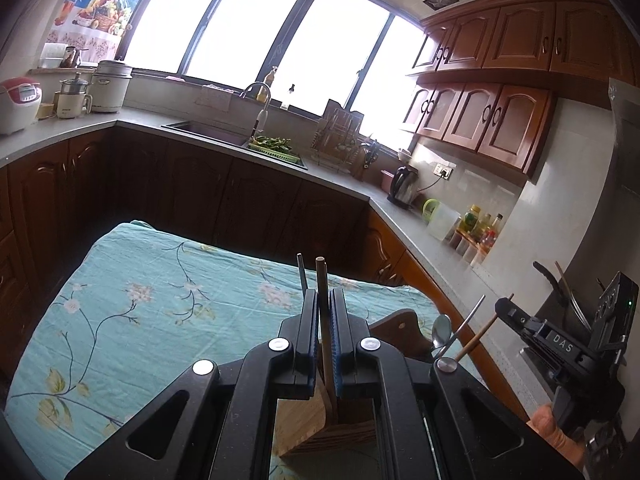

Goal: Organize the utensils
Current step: 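Lower both chopsticks into the wooden caddy and open both grippers, then move both grippers back down to the remaining chopsticks on the cloth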

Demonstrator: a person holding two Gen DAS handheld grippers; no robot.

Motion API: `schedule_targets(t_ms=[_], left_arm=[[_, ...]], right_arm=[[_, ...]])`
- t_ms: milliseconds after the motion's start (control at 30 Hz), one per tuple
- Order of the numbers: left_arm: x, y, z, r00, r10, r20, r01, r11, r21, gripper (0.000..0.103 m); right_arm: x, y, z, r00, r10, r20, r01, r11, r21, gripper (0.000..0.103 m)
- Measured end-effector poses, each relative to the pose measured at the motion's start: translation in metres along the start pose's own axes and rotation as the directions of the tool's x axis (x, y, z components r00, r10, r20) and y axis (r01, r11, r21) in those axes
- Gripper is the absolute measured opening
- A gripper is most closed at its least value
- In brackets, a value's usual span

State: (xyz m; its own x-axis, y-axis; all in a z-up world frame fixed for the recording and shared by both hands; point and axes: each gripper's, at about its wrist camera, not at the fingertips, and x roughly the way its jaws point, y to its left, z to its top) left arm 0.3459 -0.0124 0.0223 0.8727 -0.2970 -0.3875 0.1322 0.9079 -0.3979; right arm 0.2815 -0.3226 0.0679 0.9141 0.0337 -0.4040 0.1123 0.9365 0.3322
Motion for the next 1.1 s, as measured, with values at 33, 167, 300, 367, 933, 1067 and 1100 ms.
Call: schedule_targets(t_ms=[33, 167, 300, 367, 933, 1067, 1100], left_arm=[[0.0, 0.0, 0.003, 1.0, 0.001, 0.003, -0.001, 1.0, 0.005, 0.004], [-0.001, 0.0, 0.008, 1.0, 0.003, 0.003, -0.003, 1.0, 0.007, 0.004], [0.0, 0.001, 0.01, 1.0, 0.004, -0.001, -0.004, 1.0, 0.01, 0.004], [-0.003, 0.002, 0.007, 1.0, 0.008, -0.001, -0.008, 1.0, 0.013, 0.005], [-0.046, 0.016, -0.013, 1.0, 0.027, -0.003, -0.027, 0.999, -0.02, 0.064], [-0.066, 0.019, -0.023, 0.999, 0.045, -0.018, -0.046, 0.998, -0.031, 0.074], [-0.071, 0.018, -0.025, 0.999, 0.047, -0.023, -0.048, 0.998, -0.033, 0.075]], right_arm=[[0.0, 0.001, 0.0, 1.0, -0.001, -0.001, 0.001, 1.0, -0.004, 0.006], [-0.001, 0.002, 0.001, 1.0, -0.002, -0.002, 0.002, 1.0, -0.006, 0.006], [0.0, 0.002, 0.0, 1.0, -0.003, -0.003, 0.003, 1.0, -0.005, 0.006], [-0.001, 0.002, 0.0, 1.0, -0.003, -0.003, 0.003, 1.0, -0.005, 0.006], [-0.035, 0.001, -0.003, 0.998, 0.038, 0.05, -0.039, 0.999, 0.016, 0.079], [-0.057, 0.002, -0.011, 0.996, 0.047, 0.071, -0.048, 0.999, 0.006, 0.096], [-0.061, 0.003, -0.012, 0.996, 0.044, 0.074, -0.044, 0.999, 0.0, 0.098]])
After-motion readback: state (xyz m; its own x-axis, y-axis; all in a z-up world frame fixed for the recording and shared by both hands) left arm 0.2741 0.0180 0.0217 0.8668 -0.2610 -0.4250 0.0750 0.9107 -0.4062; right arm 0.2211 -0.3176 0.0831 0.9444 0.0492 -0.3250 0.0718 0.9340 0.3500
